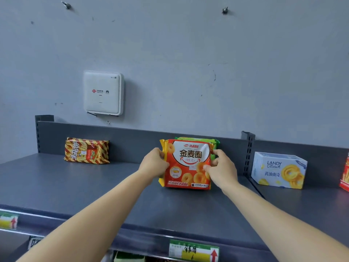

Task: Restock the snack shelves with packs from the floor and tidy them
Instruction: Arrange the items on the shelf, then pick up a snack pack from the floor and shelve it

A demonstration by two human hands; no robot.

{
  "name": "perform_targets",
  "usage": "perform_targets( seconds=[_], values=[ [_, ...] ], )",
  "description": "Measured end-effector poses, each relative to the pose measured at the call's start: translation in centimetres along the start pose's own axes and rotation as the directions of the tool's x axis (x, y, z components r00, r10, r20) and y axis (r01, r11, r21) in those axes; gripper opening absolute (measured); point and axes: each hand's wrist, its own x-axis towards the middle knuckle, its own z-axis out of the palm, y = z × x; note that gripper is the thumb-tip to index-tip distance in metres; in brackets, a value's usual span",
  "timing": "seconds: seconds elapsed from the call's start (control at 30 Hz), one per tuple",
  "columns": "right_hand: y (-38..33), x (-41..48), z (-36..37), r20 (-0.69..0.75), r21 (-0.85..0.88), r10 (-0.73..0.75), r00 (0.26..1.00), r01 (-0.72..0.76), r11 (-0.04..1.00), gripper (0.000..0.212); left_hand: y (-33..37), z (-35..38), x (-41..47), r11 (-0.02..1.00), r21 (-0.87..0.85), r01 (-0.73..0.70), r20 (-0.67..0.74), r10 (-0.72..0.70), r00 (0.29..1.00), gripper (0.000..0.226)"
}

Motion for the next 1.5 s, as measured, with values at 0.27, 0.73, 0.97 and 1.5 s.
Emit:
perform_targets(
  seconds=[0.27,0.73,0.97,1.5],
  values=[
    [-0.2,1.0,1.6,-0.078,-0.085,0.056,0.995,-0.063,0.994,0.050,-1.1,0.4,3.4,0.998,0.001,-0.068,0.120,0.068,0.991,0.015],
    [-0.4,0.8,1.6,-0.102,-0.164,0.090,0.991,-0.106,0.981,0.052,-0.6,0.2,3.8,0.957,0.227,-0.179,-0.050,0.195,0.980,0.051],
    [1.4,-2.3,-4.8,-0.121,-0.305,0.092,0.988,-0.125,0.944,0.040,4.8,2.6,-0.2,0.768,0.351,-0.536,0.055,0.555,0.830,0.048],
    [12.9,-24.8,-36.3,-0.450,-0.566,0.233,0.862,-0.477,0.673,0.034,20.8,23.2,-26.2,0.531,-0.018,-0.847,0.523,0.727,0.445,0.036]
  ],
)
